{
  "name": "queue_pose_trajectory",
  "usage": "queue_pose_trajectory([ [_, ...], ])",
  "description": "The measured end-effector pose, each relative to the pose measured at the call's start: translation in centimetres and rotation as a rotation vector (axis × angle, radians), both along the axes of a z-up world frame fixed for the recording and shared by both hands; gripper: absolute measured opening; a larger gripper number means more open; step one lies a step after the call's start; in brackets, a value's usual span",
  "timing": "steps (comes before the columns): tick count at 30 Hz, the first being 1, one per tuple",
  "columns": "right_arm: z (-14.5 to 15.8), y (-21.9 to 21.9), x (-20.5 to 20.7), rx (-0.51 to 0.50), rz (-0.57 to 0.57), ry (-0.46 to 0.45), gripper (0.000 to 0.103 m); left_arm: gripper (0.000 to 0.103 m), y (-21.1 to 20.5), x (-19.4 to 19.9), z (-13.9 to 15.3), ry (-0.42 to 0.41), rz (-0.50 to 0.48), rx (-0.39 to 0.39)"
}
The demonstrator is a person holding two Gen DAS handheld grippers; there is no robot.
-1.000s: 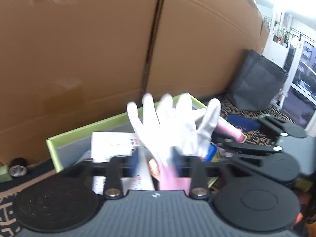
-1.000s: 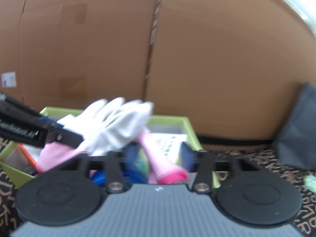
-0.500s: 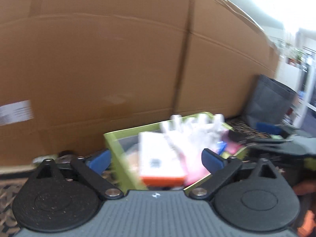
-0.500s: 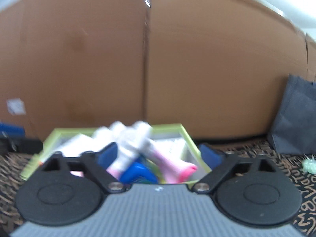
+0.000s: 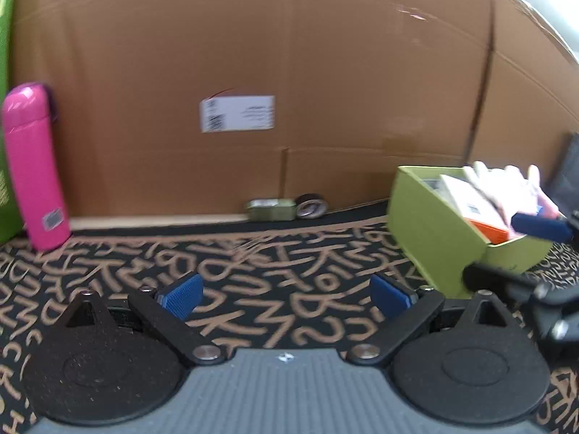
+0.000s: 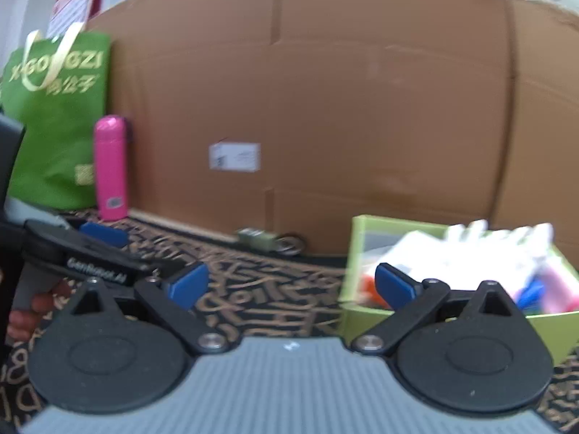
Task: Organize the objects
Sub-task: 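Move both open tools toward the small green tin and black tape roll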
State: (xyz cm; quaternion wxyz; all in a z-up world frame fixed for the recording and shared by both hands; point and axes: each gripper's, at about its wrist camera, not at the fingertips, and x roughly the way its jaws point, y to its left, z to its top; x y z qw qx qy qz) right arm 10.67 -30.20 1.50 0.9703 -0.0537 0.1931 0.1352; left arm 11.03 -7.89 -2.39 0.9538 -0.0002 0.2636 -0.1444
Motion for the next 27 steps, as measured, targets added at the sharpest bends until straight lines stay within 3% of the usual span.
queue_pose_trajectory([
  [6, -1.4, 3.8, 1.6, -0.032, 0.021, 0.031, 0.096, 0.102, 3.2, 0.8, -0.7, 0.008, 0.049, -0.028],
  [15, -3.9, 6.9, 7.6, -0.071, -0.005, 0.096, 0.083, 0.102, 7.0, 3.3, -0.8, -0.006, 0.091, -0.027],
  [22, -5.4, 5.5, 12.8, -0.082, -0.134, 0.156, 0.063, 0.102, 6.0, 8.1, -0.9, 0.011, 0.043, -0.030],
  [27, -5.7, 4.9, 15.7, -0.110, -0.180, 0.170, 0.063, 0.099, 3.3, 11.4, -0.9, 0.005, -0.027, -0.016],
])
